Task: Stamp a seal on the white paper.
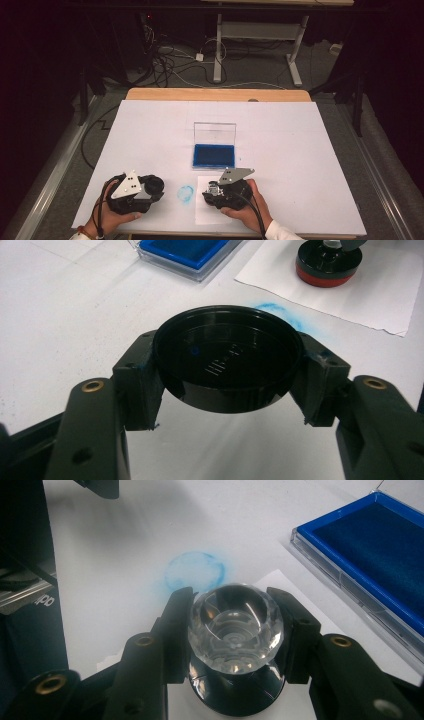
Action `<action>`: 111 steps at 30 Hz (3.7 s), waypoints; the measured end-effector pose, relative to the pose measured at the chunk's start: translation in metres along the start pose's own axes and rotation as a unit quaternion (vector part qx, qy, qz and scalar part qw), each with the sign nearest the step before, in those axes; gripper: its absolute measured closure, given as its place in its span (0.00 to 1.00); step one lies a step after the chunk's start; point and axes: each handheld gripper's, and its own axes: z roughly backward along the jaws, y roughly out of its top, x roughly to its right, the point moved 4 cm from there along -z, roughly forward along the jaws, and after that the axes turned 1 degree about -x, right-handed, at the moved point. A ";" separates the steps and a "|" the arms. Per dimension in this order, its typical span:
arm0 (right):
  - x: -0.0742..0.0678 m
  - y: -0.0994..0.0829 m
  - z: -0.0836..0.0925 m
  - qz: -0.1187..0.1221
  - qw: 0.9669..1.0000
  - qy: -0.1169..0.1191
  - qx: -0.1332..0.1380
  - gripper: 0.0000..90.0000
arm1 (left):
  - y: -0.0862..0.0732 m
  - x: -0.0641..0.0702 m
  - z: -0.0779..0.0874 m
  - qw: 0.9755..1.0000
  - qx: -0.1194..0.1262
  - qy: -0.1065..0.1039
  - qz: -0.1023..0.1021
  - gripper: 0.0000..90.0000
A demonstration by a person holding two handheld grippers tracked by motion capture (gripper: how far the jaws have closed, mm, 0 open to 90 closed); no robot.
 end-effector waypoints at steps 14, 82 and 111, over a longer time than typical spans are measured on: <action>0.001 0.000 -0.001 -0.005 1.000 0.006 -0.001 0.63 | 0.000 0.001 -0.001 1.000 -0.001 -0.006 -0.001 0.41; 0.001 0.013 0.010 0.002 0.999 0.016 0.030 0.63 | 0.005 0.000 0.006 1.000 0.019 0.000 -0.001 0.41; 0.009 0.043 0.065 0.014 0.995 -0.006 0.103 0.63 | 0.003 0.003 -0.007 1.000 0.006 -0.013 0.000 0.41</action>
